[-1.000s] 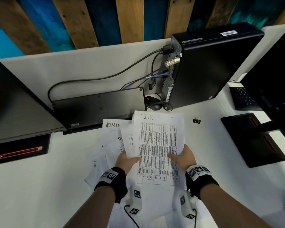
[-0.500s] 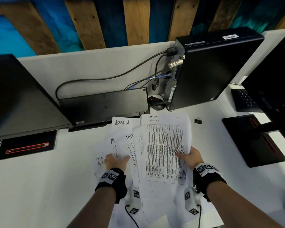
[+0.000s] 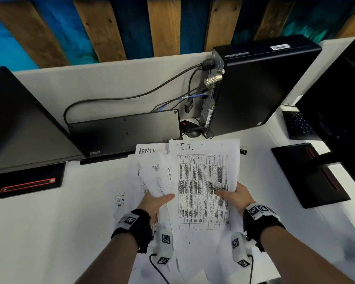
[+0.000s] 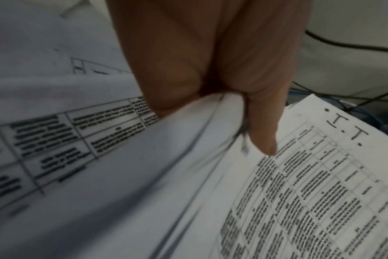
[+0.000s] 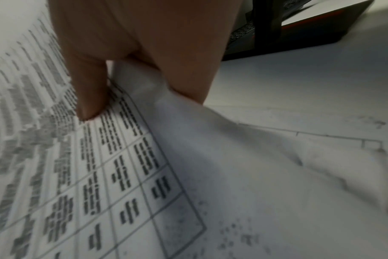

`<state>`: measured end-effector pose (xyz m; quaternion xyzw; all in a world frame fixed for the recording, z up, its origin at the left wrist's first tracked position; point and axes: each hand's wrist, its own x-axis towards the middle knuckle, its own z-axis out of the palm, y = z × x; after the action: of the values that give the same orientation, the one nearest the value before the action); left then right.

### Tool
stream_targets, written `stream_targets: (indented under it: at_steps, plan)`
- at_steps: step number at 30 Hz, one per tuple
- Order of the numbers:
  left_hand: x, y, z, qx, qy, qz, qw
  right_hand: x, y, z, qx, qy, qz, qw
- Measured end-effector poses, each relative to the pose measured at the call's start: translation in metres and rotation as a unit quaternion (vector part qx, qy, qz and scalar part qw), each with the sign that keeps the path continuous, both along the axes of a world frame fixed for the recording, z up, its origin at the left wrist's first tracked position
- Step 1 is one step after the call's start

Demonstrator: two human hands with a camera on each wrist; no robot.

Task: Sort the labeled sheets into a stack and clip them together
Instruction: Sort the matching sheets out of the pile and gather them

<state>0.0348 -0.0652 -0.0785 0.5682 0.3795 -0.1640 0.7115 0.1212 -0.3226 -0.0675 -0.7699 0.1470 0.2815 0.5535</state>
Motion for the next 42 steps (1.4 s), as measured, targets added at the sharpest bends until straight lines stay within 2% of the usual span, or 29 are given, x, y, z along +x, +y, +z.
stream_targets:
  at_steps: [8, 13, 17, 20, 21, 23, 25, 27, 30, 36, 37, 40, 42]
  plan:
    - [0.007, 0.0, 0.029, -0.025, -0.031, -0.057, 0.998, -0.002, 0.0, 0.021, 0.029, 0.008, 0.039, 0.999]
    - [0.013, -0.014, 0.03, 0.019, -0.036, -0.125, 0.991, -0.004, 0.004, 0.019, -0.009, 0.01, 0.051, 0.999]
    - [0.012, -0.017, 0.028, 0.04, -0.017, -0.117, 0.992, -0.003, -0.002, 0.014, -0.029, 0.008, 0.014, 0.999]
    - [0.005, -0.01, 0.037, 0.123, -0.036, -0.057, 0.99, -0.002, -0.005, 0.009, -0.043, 0.006, -0.008, 0.999]
    - [0.002, -0.005, 0.034, 0.176, -0.027, -0.028, 0.984, -0.002, -0.004, 0.007, -0.041, 0.007, -0.012, 0.999]
    - [-0.003, 0.007, 0.024, 0.304, 0.055, 0.017, 0.951, -0.002, -0.002, 0.004, -0.04, 0.006, -0.014, 0.999]
    - [-0.01, 0.016, 0.016, 0.357, 0.142, 0.002, 0.923, -0.001, 0.0, 0.003, -0.043, 0.004, -0.013, 0.999]
    - [-0.012, 0.021, 0.011, 0.37, 0.176, -0.041, 0.911, 0.0, 0.0, 0.002, -0.054, -0.002, -0.009, 0.998]
    - [-0.01, 0.026, 0.005, 0.382, 0.186, -0.079, 0.902, 0.001, 0.001, 0.002, -0.077, -0.007, 0.007, 0.997]
    - [-0.006, 0.036, 0.0, 0.351, 0.193, -0.106, 0.91, 0.004, 0.002, -0.001, -0.083, -0.005, 0.012, 0.996]
    - [-0.004, 0.039, 0.0, 0.356, 0.202, -0.12, 0.904, 0.004, 0.002, -0.001, -0.084, -0.004, 0.013, 0.996]
    - [-0.001, 0.039, 0.01, 0.411, 0.244, -0.211, 0.853, 0.004, 0.002, 0.0, -0.088, -0.001, 0.008, 0.996]
    - [-0.002, 0.039, 0.011, 0.433, 0.237, -0.213, 0.843, 0.004, 0.001, -0.001, -0.099, 0.0, 0.008, 0.995]
